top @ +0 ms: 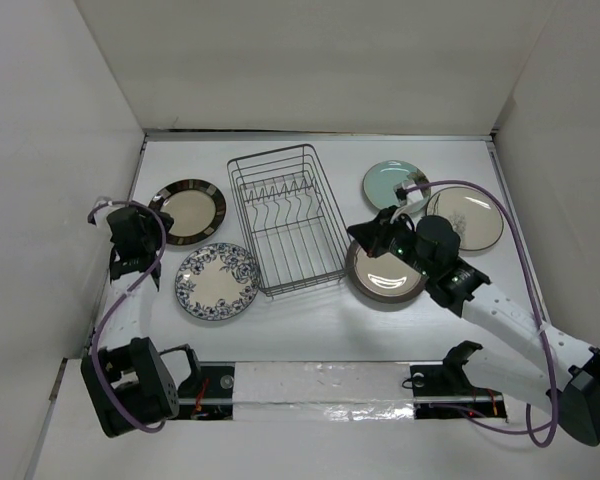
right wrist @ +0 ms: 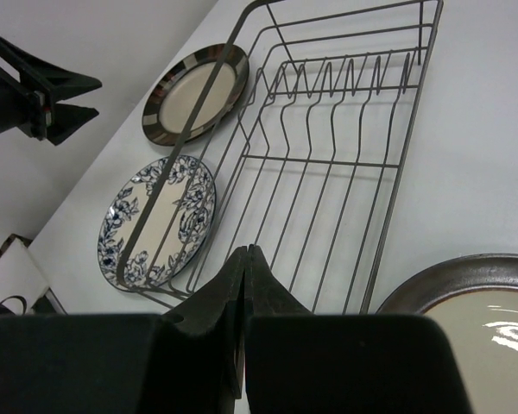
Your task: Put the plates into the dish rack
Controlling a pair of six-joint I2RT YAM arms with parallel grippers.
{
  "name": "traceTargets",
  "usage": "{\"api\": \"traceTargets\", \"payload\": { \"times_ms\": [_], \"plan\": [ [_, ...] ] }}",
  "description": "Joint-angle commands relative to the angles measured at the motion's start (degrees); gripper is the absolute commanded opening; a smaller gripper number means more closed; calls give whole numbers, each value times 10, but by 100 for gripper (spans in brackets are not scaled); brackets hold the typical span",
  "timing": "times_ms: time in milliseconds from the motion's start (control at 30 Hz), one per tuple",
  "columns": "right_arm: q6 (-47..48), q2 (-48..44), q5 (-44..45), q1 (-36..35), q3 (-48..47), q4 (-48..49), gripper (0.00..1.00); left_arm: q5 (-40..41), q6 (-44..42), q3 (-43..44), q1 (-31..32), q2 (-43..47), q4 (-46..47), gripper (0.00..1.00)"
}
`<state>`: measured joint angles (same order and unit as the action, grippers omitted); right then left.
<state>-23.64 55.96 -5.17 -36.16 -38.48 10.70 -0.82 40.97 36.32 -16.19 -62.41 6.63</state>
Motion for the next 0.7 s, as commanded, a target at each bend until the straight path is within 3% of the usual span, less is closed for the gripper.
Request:
{"api": "traceTargets", "payload": {
  "times_ms": [0,200,667],
  "plan": [
    [-2,-7,-34,11,2,20,0,-21,11,-9,-9,-10,29,52],
    [-10,-12,-48,36,9,20,0,-123,36,-3,-69,-139,62,52],
    [-13,-11,-59,54,13,21,0,-110,81,24,-69,-279,103,52]
  ]
}}
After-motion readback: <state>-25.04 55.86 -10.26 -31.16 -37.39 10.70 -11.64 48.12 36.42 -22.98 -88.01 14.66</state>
